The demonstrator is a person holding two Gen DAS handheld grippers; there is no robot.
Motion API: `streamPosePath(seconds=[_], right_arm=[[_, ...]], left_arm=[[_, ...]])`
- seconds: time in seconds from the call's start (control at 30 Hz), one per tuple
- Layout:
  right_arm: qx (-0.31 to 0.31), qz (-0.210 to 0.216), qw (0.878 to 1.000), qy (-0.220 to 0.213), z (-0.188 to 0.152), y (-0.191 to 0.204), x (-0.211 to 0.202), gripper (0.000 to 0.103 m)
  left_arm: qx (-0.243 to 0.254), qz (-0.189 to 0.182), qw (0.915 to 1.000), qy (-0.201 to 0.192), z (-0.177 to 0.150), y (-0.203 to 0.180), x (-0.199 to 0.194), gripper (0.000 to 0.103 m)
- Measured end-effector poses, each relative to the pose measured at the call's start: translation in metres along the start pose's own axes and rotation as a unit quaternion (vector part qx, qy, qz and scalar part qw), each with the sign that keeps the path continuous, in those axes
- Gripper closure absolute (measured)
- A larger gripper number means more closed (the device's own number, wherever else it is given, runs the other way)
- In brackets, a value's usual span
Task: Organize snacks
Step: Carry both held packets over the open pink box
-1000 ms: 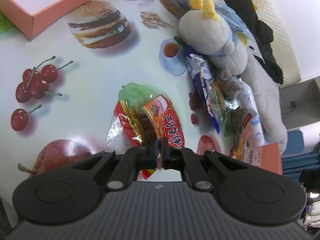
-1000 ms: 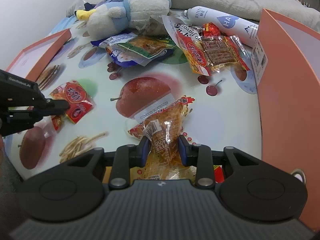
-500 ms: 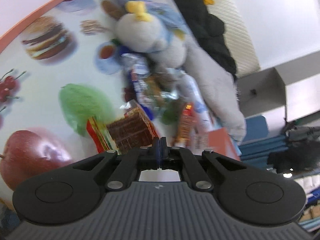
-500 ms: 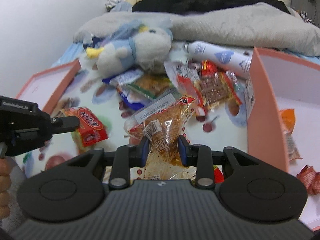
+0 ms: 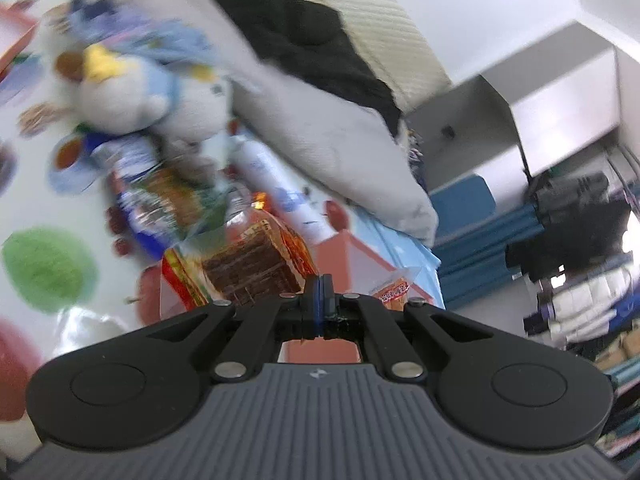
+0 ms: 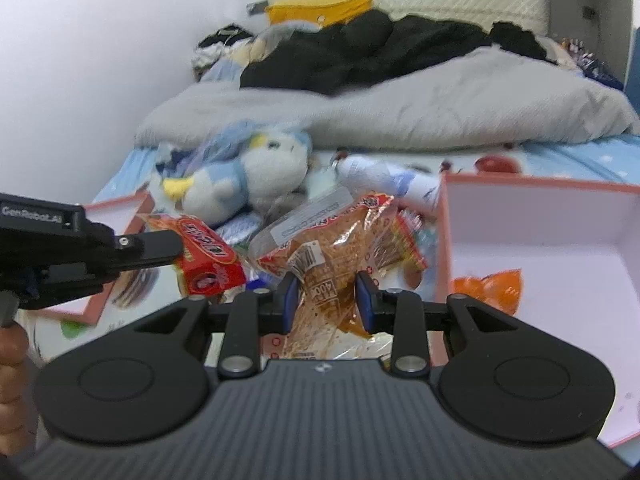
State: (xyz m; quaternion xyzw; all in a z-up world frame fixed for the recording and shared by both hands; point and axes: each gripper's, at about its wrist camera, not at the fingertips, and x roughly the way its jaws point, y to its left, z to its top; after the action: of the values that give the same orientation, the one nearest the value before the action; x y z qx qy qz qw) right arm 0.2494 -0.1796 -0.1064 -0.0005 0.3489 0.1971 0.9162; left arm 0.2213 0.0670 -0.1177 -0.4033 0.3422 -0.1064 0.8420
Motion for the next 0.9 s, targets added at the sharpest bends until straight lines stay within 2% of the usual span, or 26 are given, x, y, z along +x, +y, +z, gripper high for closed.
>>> streamPosePath(seconds=[0.23, 0.47, 0.67, 0.9], right_arm=[[0.007, -0.031, 0.999, -0.044, 0.026, -0.023, -0.034, 0.069], [0.021, -0.069, 0.995, -0.065, 0.041, -0.058, -0.052, 0.069], [0.048, -0.111, 0.992, -0.044, 0.042, -0.105, -0.055, 0.069], [0.077, -0.152, 0.985, 0.005, 0.022, -0.160, -0.038, 0.069]], left_arm=[[0.081, -0.022, 0.9964, 0.015, 0.018, -0.071, 0.020, 0.103], [0.149, -0.038, 0.9871, 0.046, 0.015, -0.140, 0.055, 0.103], [0.210, -0.031, 0.9730, 0.091, -0.001, -0.186, 0.106, 0.103], [0.261, 0.007, 0.9529, 0.155, -0.033, -0.205, 0.181, 0.103]])
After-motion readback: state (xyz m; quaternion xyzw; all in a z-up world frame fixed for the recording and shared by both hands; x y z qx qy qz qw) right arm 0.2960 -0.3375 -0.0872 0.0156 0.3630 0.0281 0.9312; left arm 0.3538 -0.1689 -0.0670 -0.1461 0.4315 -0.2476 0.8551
